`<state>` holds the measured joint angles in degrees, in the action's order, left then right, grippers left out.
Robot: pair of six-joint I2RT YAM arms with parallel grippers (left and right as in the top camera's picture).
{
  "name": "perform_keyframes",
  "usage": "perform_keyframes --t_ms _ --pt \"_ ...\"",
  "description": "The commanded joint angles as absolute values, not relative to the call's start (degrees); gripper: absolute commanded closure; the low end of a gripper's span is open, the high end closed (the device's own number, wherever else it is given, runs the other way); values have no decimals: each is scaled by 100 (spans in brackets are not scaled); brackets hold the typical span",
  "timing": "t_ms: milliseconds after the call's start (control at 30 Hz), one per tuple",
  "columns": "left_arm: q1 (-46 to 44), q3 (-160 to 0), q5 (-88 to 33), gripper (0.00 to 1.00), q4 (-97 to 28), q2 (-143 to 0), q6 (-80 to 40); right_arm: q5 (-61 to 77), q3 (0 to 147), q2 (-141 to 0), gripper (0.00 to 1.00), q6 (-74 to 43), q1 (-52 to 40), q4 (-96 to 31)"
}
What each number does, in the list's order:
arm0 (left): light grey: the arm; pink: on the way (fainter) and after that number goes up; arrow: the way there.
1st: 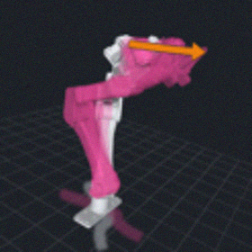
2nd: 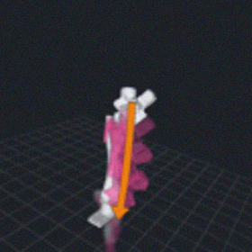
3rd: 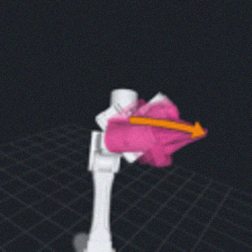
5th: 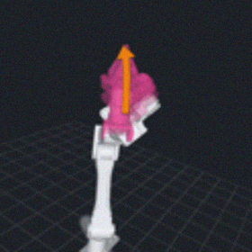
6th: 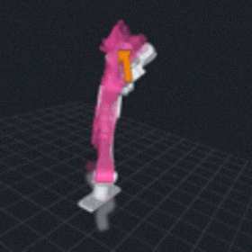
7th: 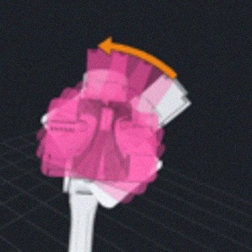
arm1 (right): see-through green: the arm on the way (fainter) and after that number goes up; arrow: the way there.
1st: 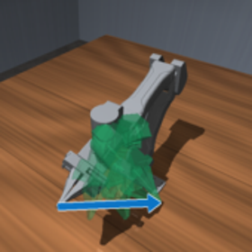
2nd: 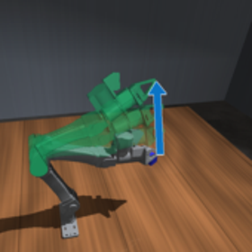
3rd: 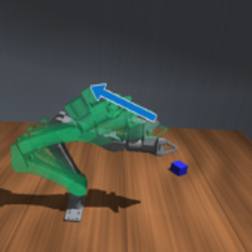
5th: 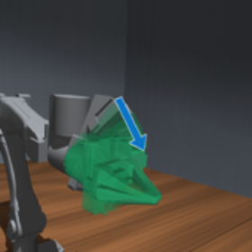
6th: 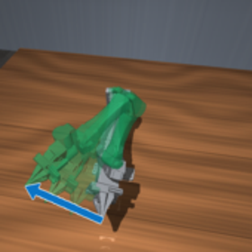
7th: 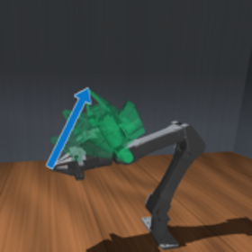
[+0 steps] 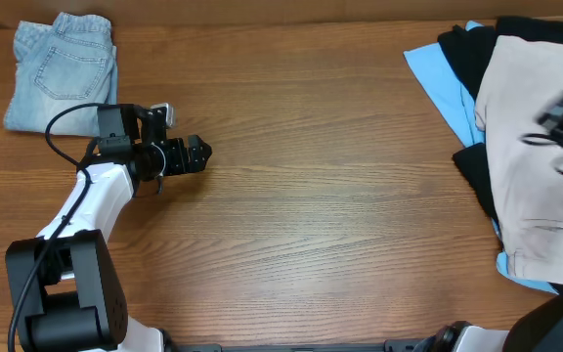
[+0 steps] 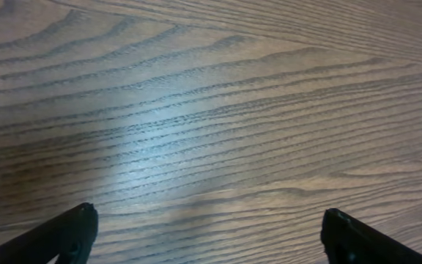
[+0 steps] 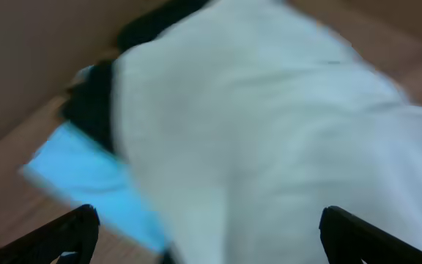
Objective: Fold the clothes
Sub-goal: 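Reach the right gripper into the clothes pile and grasp the beige shorts, then pull the beige shorts with the right gripper to the table center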
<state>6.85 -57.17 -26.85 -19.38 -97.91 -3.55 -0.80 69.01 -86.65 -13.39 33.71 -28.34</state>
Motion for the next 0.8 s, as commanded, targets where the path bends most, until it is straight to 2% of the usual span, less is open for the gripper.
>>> perform_keyframes --t_ms 0,200,600,667,700,733,767 --pt "709 -5789 -2810 0 -1927 -9769 -423 -215 7011 -8925 0 -1704 4386 -3055" --pt "705 -5789 -2797 0 -1916 -9769 -331 19 6997 -9465 0 -1372 5710 -3750" --pt "705 -5789 -2788 4 -1732 -9771 -165 167 6812 -10447 9 -913 5922 -4272" --pt "705 -5789 -2788 4 -1680 -9771 -167 183 6785 -10534 19 -915 5922 -4305" --pt "705 -5789 -2788 0 -1660 -9771 -167 183 6783 -10558 25 -915 5922 -4311" --pt "705 -5789 -2788 0 -1643 -9771 -167 180 6783 -10558 34 -915 5922 -4324" --pt "705 -5789 -2790 0 -1640 -9771 -167 180 6790 -10549 50 -915 5922 -4322"
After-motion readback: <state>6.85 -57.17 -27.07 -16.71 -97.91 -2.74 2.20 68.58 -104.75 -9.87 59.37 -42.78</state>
